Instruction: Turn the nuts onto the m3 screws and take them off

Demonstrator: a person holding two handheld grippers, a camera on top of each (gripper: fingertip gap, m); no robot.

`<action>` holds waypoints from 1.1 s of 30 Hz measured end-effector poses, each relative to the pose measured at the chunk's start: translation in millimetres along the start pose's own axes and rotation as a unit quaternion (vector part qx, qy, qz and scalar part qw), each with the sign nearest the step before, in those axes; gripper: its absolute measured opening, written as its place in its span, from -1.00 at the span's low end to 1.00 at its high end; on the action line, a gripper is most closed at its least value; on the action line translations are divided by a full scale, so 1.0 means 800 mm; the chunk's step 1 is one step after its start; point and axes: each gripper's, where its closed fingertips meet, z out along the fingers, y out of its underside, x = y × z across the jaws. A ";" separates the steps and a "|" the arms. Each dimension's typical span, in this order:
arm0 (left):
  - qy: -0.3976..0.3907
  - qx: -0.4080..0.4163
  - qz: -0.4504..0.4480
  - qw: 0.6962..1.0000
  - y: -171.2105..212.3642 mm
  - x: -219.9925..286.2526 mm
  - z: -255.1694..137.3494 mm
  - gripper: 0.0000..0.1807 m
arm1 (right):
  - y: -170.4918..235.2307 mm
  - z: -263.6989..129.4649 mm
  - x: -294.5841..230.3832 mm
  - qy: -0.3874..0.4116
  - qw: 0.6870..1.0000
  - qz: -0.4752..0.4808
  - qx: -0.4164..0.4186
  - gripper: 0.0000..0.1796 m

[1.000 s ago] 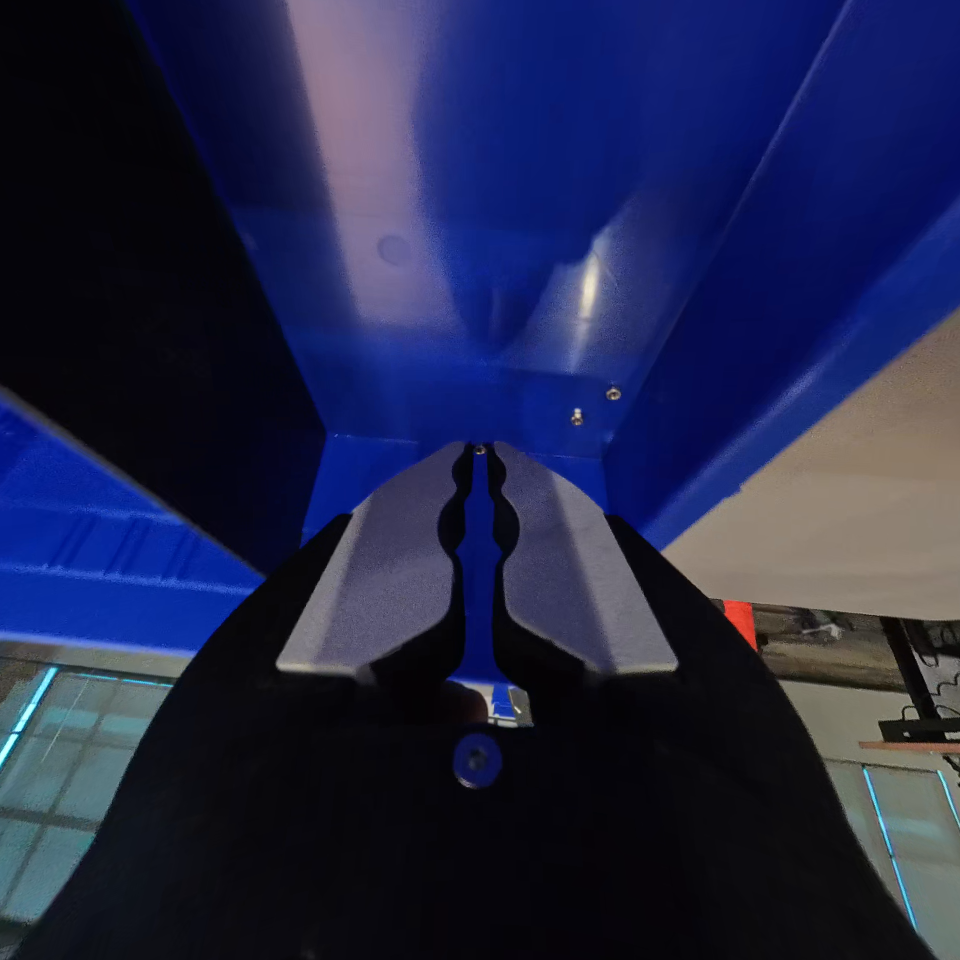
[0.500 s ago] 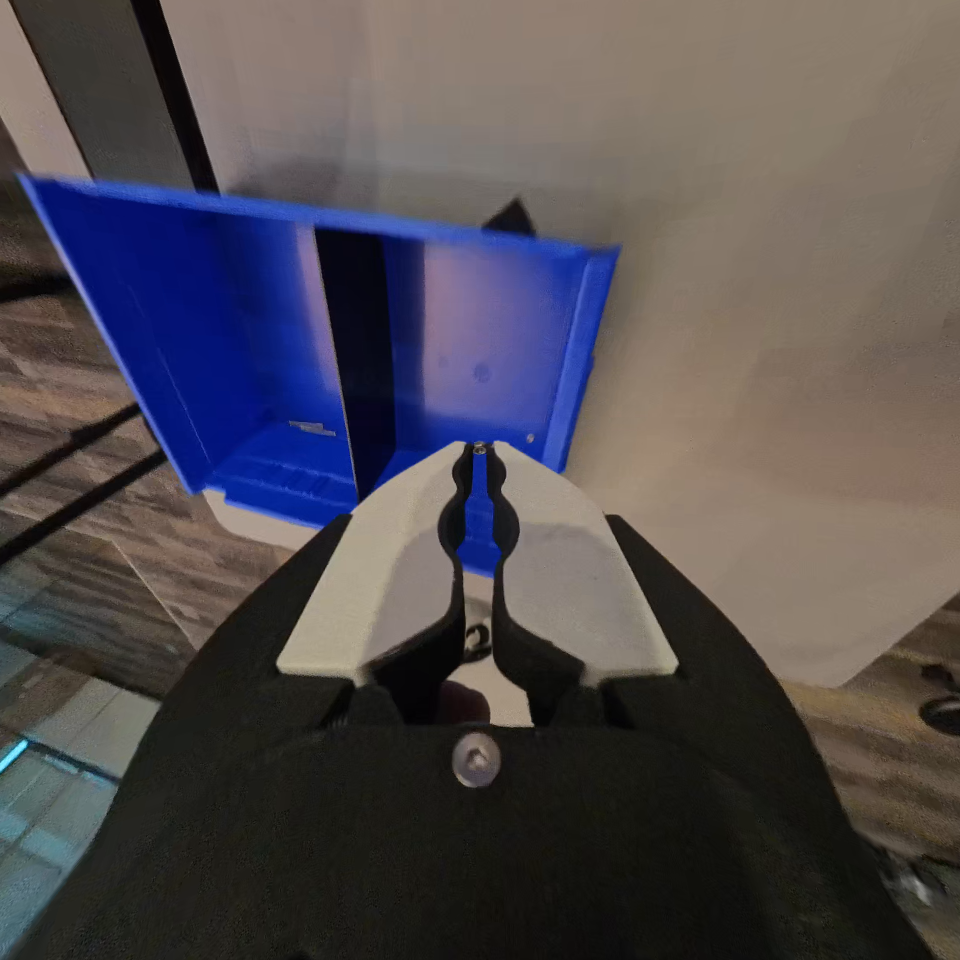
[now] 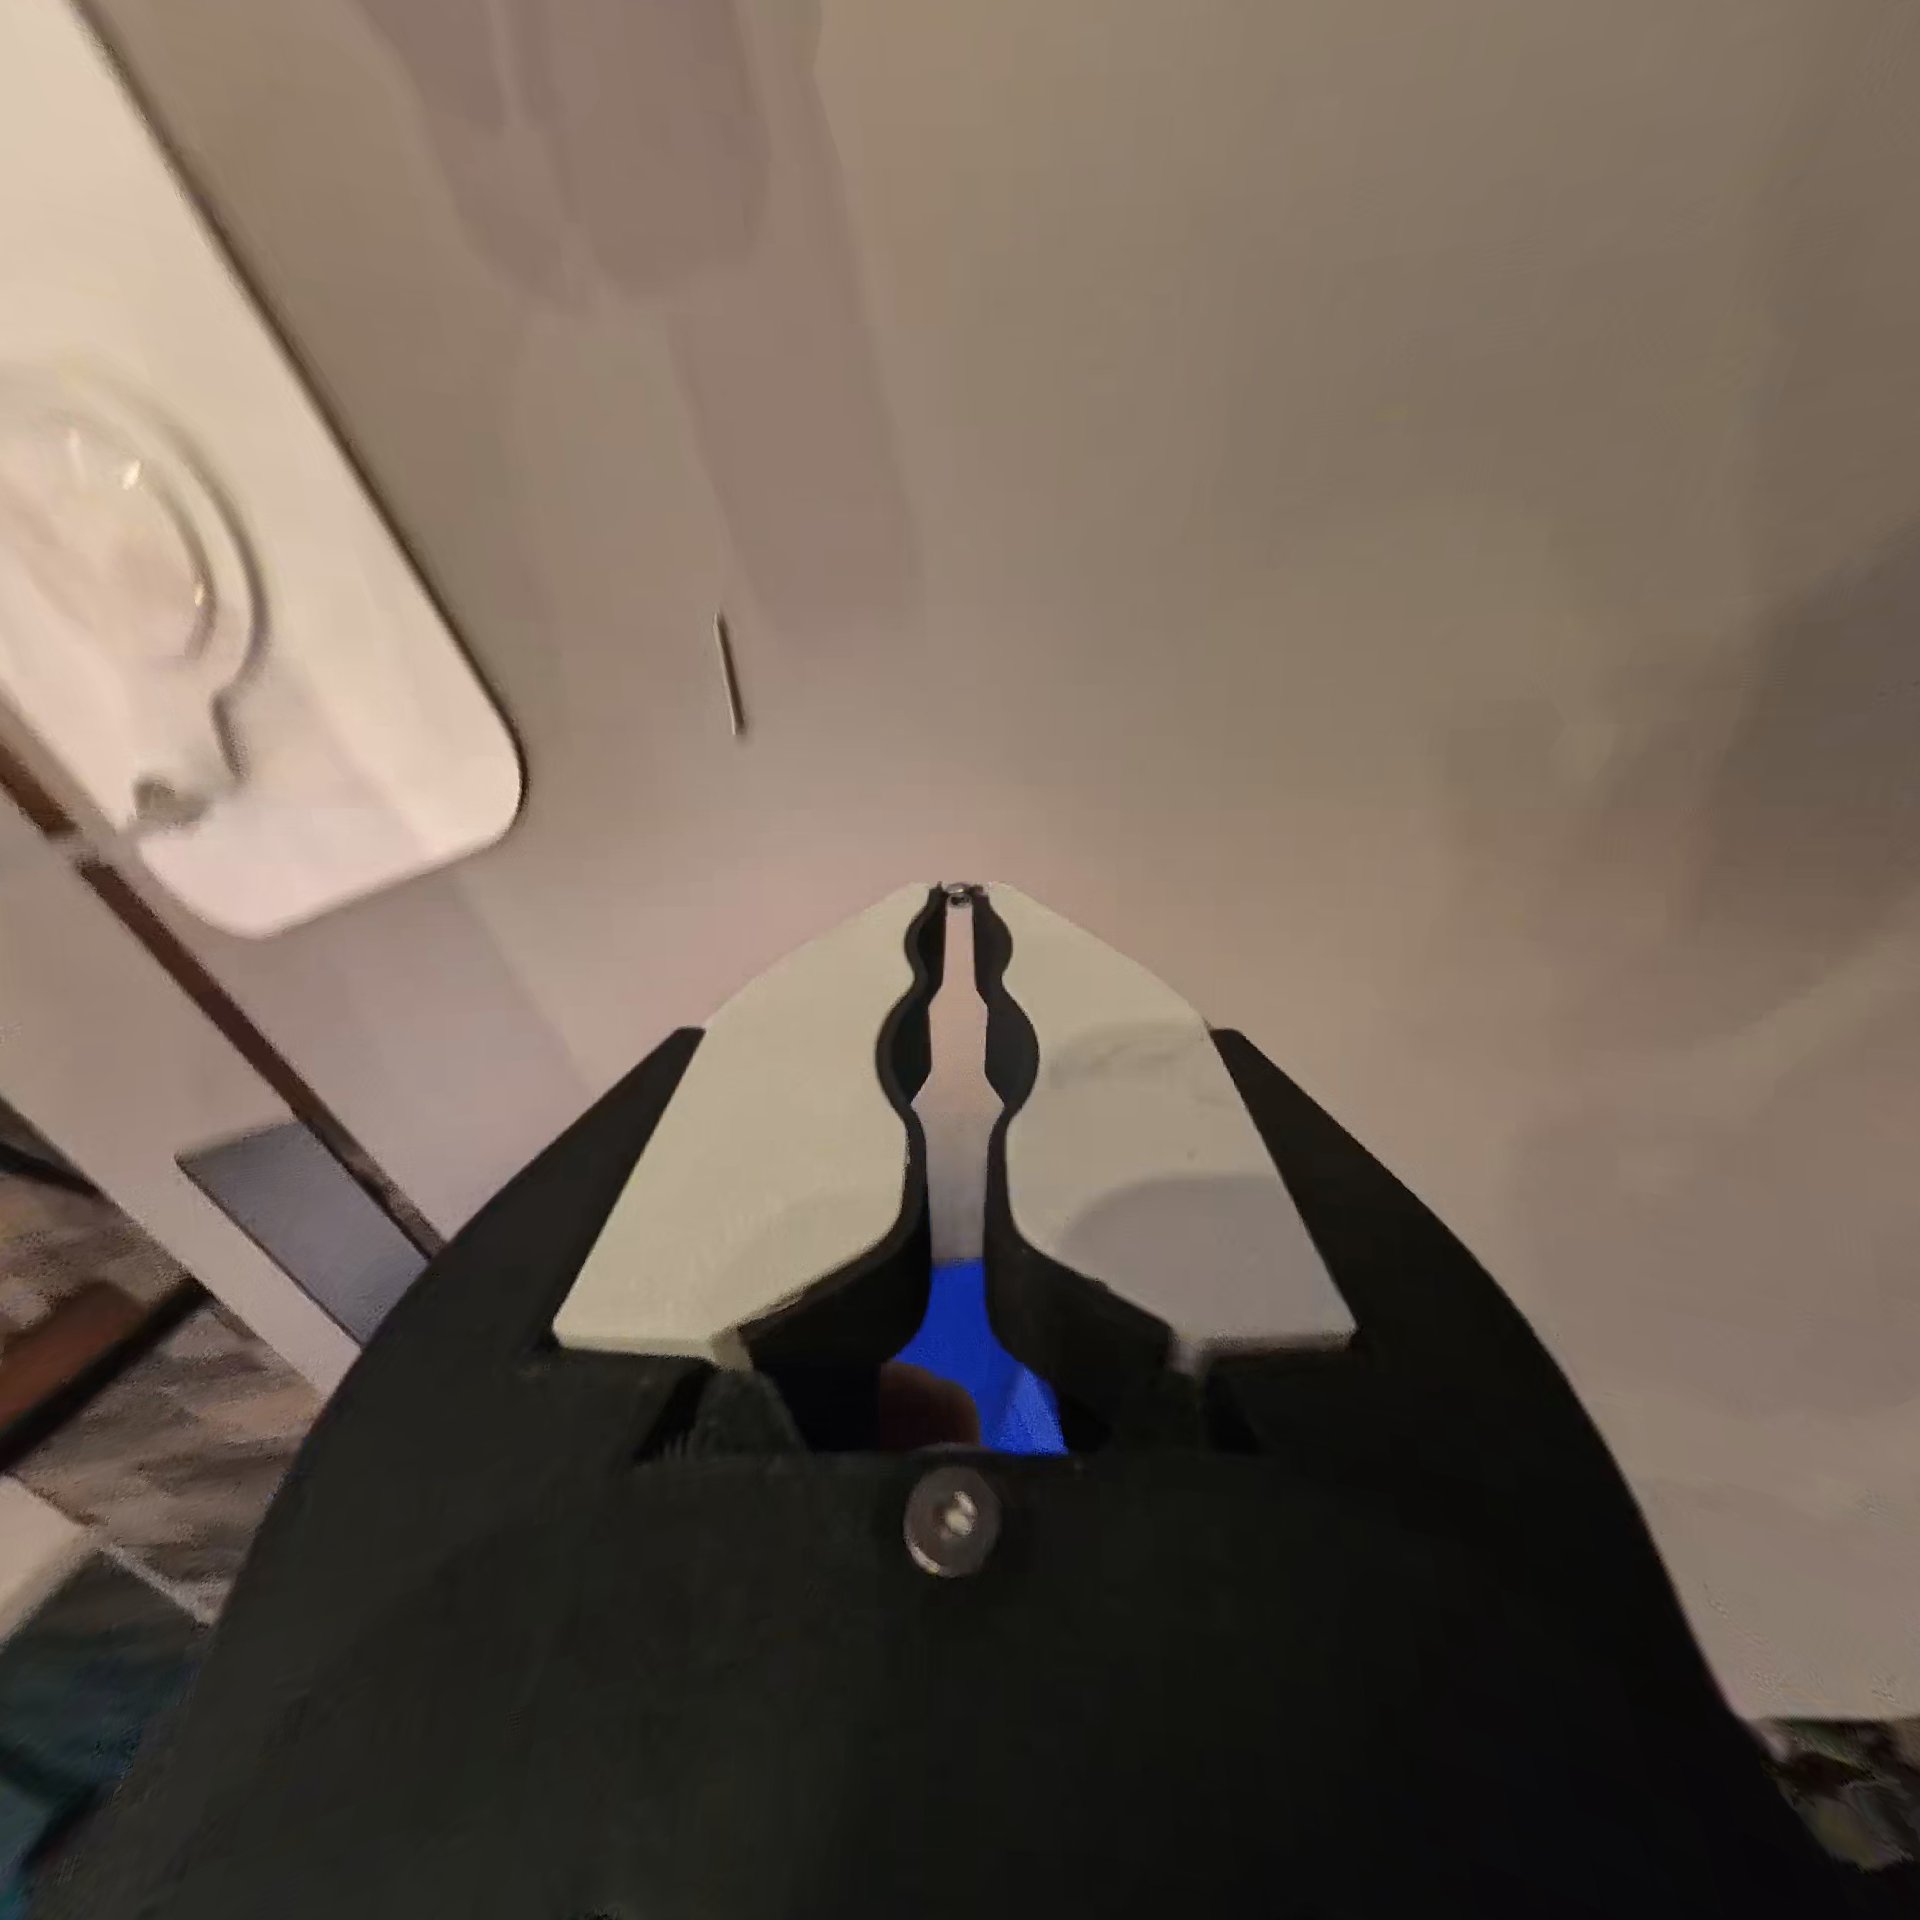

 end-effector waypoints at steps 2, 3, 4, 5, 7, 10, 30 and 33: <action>0.008 -0.016 0.026 0.999 -0.019 -0.003 0.036 -0.95 | 0.001 0.002 -0.003 -0.001 1.000 -0.006 -0.006 -0.92; 0.018 -0.005 0.033 0.999 -0.034 -0.004 0.051 -0.95 | 0.002 0.003 -0.004 -0.002 1.000 -0.009 -0.008 -0.92; 0.023 0.004 0.038 0.999 -0.046 -0.005 0.064 -0.95 | 0.002 0.003 -0.005 -0.002 1.000 -0.012 -0.011 -0.92; 0.023 -0.001 0.047 0.999 -0.053 -0.008 0.076 -0.95 | 0.003 0.004 -0.006 -0.002 1.000 -0.014 -0.012 -0.92; 0.021 -0.013 0.061 0.998 -0.063 -0.013 0.095 -0.95 | 0.003 0.004 -0.007 -0.002 1.000 -0.015 -0.014 -0.92; 0.024 -0.007 0.067 0.997 -0.080 -0.015 0.112 -0.95 | 0.004 0.005 -0.008 -0.004 1.000 -0.017 -0.015 -0.92; -0.007 0.057 -0.007 0.998 -0.083 -0.028 0.114 -0.67 | 0.009 0.010 -0.012 -0.013 1.000 -0.014 -0.020 -0.92; -0.037 0.072 -0.057 0.995 -0.051 -0.043 0.104 -0.69 | 0.010 0.011 -0.011 -0.014 1.000 -0.013 -0.020 -0.92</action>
